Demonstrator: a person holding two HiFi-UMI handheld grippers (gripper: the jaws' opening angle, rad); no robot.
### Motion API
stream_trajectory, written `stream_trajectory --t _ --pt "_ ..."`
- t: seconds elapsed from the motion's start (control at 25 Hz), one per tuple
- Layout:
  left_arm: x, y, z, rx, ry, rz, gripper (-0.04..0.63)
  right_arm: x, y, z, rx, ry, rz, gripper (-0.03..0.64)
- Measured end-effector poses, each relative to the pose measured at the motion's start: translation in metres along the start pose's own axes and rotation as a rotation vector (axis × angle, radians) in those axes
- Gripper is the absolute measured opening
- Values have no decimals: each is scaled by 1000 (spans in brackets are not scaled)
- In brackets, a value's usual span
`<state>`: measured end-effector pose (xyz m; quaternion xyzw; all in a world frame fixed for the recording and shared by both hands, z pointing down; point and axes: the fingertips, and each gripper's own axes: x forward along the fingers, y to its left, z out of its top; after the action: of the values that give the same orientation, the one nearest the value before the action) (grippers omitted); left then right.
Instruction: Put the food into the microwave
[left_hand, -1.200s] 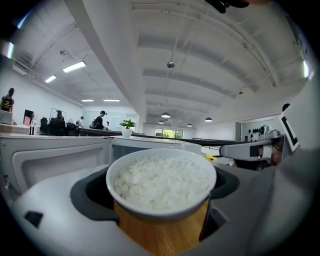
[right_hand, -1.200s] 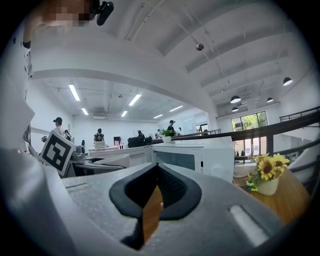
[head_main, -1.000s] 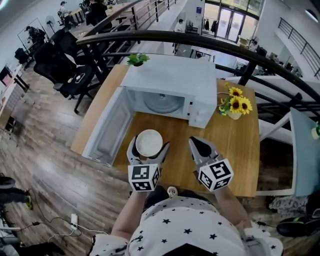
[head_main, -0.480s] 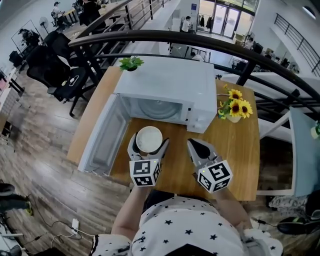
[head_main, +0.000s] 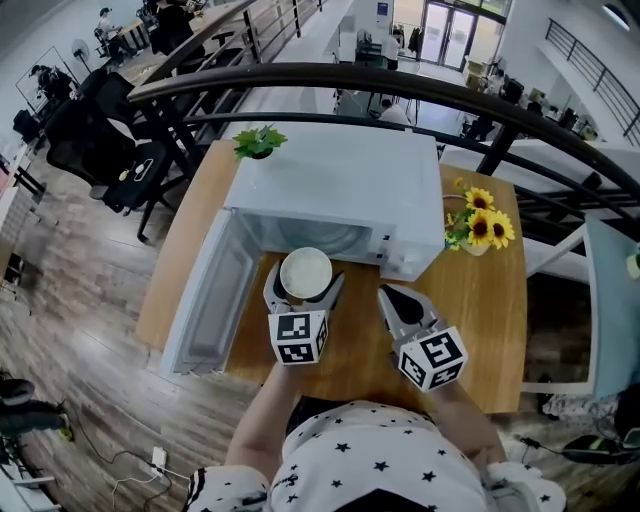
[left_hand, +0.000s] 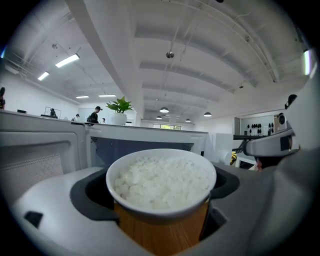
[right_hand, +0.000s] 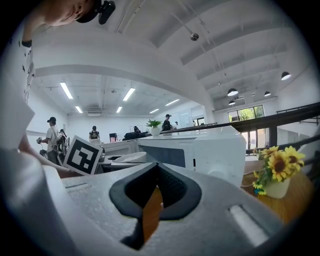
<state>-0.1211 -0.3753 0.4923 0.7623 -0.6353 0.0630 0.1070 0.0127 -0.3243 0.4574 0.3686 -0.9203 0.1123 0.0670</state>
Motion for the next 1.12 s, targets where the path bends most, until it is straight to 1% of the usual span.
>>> stream_trajectory --t 0.68,1.12 --pt "74 24 -39 35 89 1 515 29 -13 -25 45 73 3 5" --pt "112 33 -60 80 143 -16 515 38 -17 -37 64 115 5 5"
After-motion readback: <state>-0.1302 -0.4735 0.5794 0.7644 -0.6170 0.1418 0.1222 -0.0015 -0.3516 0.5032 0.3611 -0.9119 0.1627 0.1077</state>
